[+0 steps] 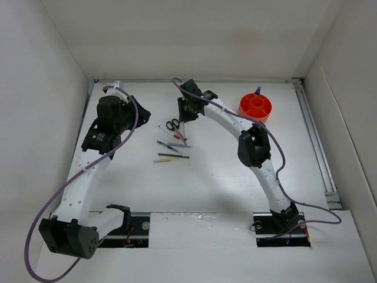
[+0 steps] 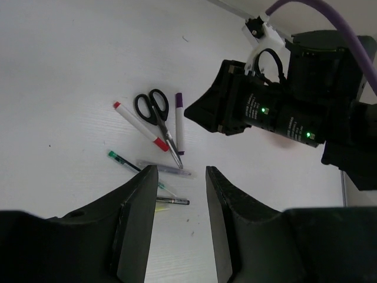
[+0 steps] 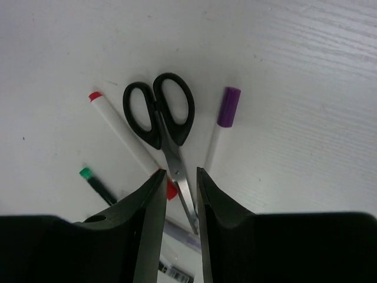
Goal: Sort the stationery into containers
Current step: Pick up the scissors from the center of the board.
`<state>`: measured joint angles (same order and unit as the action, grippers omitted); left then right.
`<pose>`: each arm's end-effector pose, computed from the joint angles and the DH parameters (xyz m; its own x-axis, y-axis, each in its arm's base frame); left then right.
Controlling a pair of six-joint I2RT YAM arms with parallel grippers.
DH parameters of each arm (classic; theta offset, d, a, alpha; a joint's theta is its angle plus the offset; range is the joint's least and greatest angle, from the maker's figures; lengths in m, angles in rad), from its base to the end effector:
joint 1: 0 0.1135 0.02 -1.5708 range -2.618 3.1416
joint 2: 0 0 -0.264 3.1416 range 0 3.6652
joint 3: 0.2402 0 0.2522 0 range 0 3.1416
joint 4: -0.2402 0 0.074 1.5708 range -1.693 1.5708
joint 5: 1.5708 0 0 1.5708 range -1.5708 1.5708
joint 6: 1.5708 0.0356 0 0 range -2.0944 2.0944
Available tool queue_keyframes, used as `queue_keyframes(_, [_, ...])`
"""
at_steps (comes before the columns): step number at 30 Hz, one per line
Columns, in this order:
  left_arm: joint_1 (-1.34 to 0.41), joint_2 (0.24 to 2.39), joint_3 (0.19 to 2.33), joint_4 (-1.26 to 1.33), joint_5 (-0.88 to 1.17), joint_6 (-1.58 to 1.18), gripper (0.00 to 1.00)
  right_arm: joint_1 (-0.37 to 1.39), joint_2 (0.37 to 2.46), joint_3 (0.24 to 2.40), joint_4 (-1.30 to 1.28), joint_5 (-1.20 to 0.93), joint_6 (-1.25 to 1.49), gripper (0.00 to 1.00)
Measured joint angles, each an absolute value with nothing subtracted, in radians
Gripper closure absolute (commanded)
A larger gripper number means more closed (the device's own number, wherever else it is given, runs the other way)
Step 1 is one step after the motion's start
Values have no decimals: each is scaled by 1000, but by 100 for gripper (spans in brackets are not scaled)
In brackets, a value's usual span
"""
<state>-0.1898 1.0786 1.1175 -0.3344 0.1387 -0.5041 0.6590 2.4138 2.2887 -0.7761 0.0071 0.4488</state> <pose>0.2369 -0.0505 0.3838 -0.4034 -0.4096 -0.8182 0.1392 0.8563 -0.4973 0.4237 0.3278 0.2321 -0.8227 -0.0884 -0.5616 -0.2796 0.9230 0.2643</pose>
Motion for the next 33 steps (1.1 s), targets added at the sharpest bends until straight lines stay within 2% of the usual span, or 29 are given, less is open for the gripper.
queue_keyframes(5, [-195, 1069, 1077, -366, 146, -517, 66, 657, 2510, 2389, -784, 7, 448, 62])
queue_keyframes(11, [-210, 1068, 1069, -397, 150, -522, 66, 656, 2570, 2447, -778, 8, 448, 61])
queue_keyframes(16, [-215, 1068, 1068, -402, 151, -525, 67, 656, 2606, 2474, -773, 7, 448, 68])
queue_keyframes(33, [-215, 1068, 1060, -409, 153, -525, 67, 669, 2651, 2488, -742, 39, 456, 70])
